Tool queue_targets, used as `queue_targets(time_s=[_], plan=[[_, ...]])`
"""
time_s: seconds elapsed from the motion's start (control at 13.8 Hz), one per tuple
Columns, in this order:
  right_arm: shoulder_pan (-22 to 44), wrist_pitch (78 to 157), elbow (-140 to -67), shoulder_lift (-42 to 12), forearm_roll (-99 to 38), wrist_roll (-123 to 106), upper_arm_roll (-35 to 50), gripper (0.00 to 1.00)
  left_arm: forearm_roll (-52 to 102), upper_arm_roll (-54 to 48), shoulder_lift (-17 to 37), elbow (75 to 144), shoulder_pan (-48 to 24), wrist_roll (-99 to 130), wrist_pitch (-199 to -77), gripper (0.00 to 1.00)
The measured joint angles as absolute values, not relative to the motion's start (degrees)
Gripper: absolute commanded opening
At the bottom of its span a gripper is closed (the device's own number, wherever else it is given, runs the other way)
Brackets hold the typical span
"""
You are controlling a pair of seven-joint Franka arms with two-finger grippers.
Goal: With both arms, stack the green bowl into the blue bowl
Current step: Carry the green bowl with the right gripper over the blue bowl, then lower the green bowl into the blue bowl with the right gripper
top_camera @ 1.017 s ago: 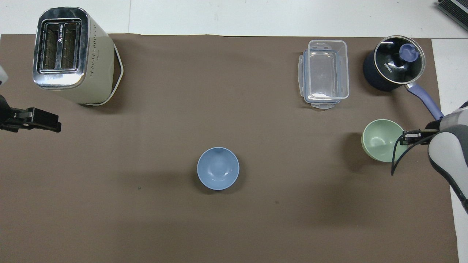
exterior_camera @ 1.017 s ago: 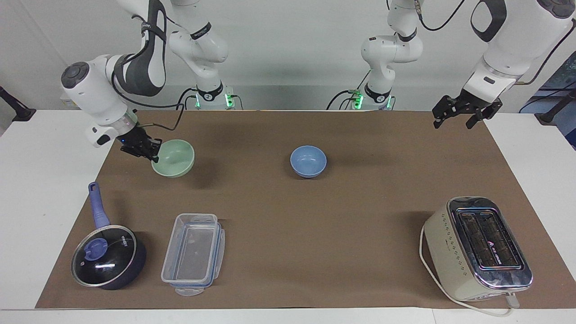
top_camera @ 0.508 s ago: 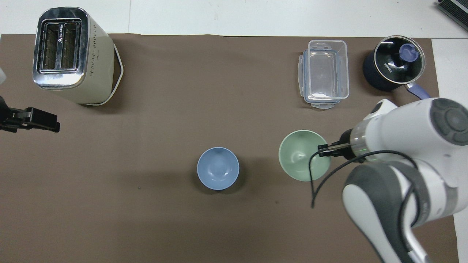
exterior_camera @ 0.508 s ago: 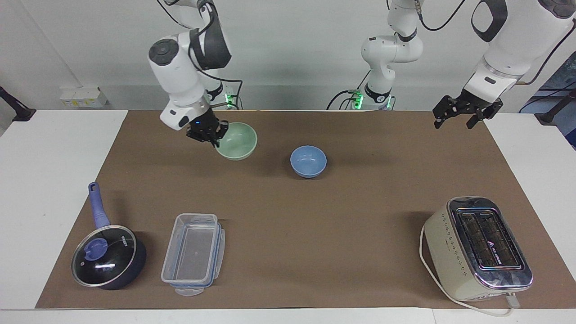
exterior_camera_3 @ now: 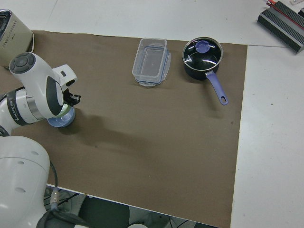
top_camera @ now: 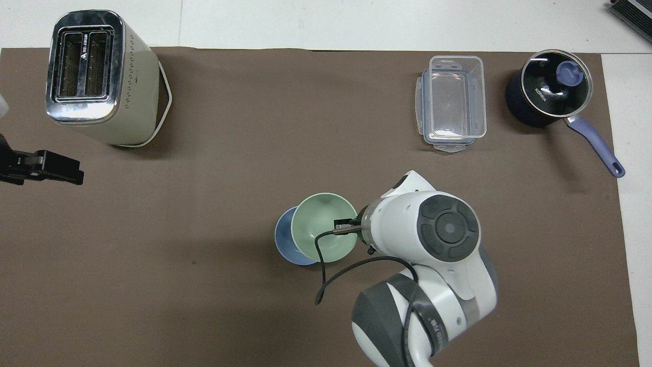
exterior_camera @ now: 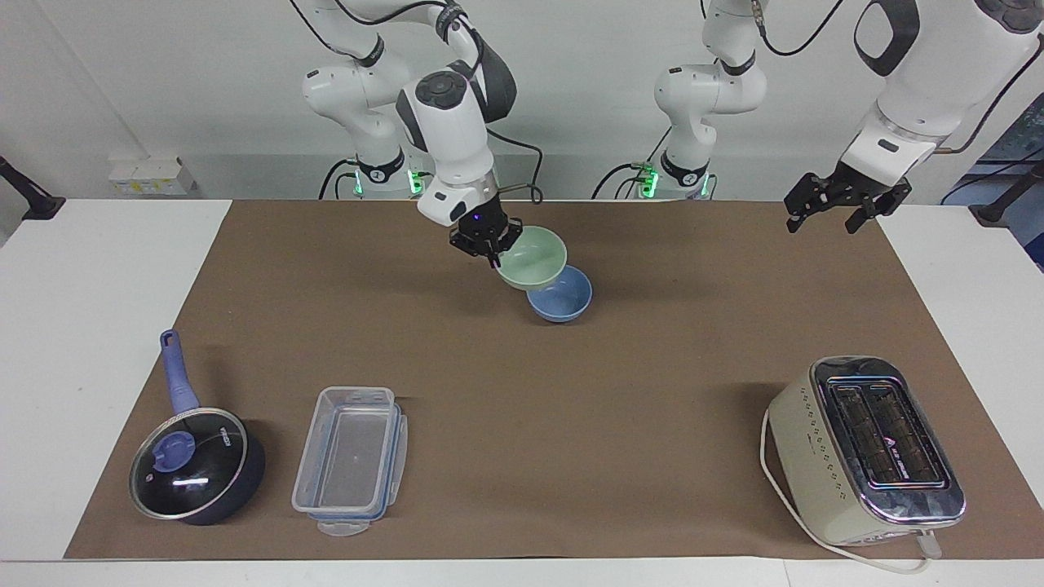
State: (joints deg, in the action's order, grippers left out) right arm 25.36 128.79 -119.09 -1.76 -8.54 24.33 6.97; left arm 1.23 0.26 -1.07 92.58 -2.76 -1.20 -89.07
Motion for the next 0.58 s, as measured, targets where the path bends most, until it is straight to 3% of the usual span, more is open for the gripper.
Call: queue_targets(time_s=[0.29,0.58], plan=[[27.3,133.9,-119.2,-6.0,-8.5,25.4,6.9,0.0,1.2,0.3,-1.1,92.6,-2.8,-1.2,-89.1,1.0],[28.0,134.0,-119.9,-6.8,-8.5,25.5,6.9,0.0,1.2,0.3,-1.1,92.6,-2.8,-1.2,-89.1,1.0]])
